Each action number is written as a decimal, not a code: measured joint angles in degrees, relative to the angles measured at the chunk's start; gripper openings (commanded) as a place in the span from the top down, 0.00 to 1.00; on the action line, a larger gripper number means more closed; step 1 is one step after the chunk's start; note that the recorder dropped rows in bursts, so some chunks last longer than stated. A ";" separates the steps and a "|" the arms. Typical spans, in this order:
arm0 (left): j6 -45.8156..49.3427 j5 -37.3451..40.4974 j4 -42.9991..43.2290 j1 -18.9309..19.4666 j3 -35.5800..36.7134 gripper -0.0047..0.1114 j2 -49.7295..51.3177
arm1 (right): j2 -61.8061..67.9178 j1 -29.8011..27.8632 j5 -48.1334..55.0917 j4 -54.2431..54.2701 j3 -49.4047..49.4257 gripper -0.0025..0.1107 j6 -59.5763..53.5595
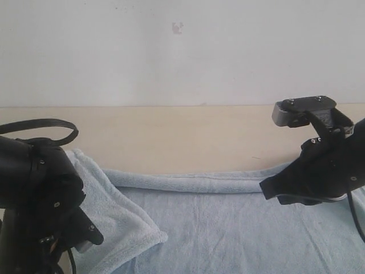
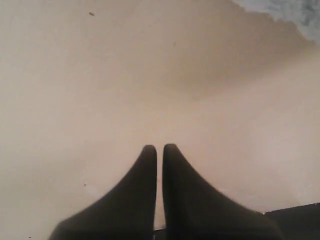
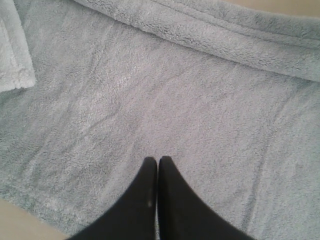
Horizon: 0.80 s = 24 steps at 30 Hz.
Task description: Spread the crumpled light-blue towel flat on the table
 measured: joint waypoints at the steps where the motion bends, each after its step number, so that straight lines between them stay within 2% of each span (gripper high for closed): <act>1: 0.00 -0.30 0.00 0.00 0.10 0.93 0.00 | 0.00 0.00 0.00 0.43 0.00 0.98 0.00; 6: 0.00 -5.22 -0.13 0.00 -0.03 0.93 0.00 | 0.00 0.00 -0.06 0.93 0.00 0.98 0.00; 15: 1.33 -8.28 -0.88 0.00 -4.39 0.93 -5.43 | 0.00 0.00 -0.75 4.64 0.00 0.98 -0.35; 17: 4.85 -11.96 -4.25 0.00 -4.82 0.93 -7.49 | 0.00 0.00 -0.90 5.74 0.00 0.98 -0.59; 20: 15.05 -19.01 -14.54 0.00 -5.18 0.93 -9.55 | 0.00 0.00 -0.94 6.34 0.00 0.98 -0.95; 24: 27.24 -24.02 -23.51 -0.15 -5.18 0.92 -9.36 | 0.00 0.00 -1.06 6.59 0.00 0.98 -1.31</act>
